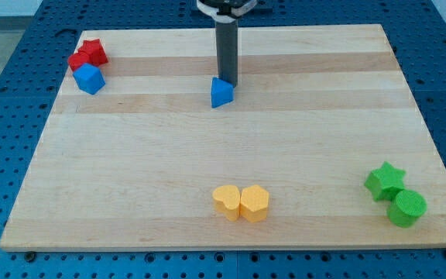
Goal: Move the blue cube below the blue triangle
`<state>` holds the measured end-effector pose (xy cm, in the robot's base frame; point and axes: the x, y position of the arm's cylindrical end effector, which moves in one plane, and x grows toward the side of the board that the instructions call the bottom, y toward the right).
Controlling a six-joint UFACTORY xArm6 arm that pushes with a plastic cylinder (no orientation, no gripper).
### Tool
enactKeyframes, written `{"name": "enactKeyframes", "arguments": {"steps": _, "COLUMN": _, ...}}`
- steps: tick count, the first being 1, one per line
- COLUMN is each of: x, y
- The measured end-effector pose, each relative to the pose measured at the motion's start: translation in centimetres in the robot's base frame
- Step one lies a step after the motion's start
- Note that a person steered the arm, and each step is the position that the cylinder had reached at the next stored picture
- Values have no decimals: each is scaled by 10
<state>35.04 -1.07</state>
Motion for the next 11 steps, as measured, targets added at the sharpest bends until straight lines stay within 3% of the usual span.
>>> {"name": "enactKeyframes", "arguments": {"steps": 2, "x": 1, "y": 82}}
{"name": "enactKeyframes", "arguments": {"steps": 3, "x": 15, "y": 71}}
{"name": "enactKeyframes", "arguments": {"steps": 7, "x": 19, "y": -132}}
{"name": "enactKeyframes", "arguments": {"steps": 9, "x": 19, "y": -48}}
{"name": "enactKeyframes", "arguments": {"steps": 10, "x": 37, "y": -47}}
{"name": "enactKeyframes", "arguments": {"steps": 11, "x": 49, "y": -106}}
